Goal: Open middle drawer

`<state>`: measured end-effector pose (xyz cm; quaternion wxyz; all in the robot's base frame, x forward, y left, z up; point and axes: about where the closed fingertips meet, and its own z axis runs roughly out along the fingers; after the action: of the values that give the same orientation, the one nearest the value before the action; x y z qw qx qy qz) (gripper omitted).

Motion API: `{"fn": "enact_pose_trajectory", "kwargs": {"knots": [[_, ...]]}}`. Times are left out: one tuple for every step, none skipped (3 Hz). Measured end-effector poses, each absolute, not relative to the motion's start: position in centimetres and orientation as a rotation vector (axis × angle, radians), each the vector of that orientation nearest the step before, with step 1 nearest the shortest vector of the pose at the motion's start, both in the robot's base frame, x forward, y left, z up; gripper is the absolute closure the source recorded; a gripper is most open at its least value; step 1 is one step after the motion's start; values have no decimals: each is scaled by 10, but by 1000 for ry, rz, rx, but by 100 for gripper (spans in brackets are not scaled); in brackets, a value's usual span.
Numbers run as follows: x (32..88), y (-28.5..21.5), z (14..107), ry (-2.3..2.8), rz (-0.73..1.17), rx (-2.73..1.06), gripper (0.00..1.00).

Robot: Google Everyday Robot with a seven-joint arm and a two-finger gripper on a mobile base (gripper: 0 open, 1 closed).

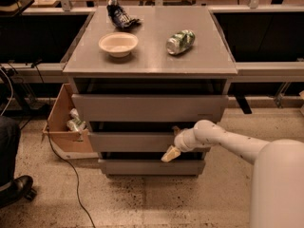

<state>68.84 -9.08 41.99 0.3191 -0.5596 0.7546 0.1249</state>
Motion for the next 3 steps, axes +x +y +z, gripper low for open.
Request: {"fn": "enact_pose_trajectory", "kwargs": {"knots": [[678,-86,416,1995,360,-1496,42],[678,-86,424,1995,360,-1496,65],[678,-90,433,1995,360,-1495,67]]}}
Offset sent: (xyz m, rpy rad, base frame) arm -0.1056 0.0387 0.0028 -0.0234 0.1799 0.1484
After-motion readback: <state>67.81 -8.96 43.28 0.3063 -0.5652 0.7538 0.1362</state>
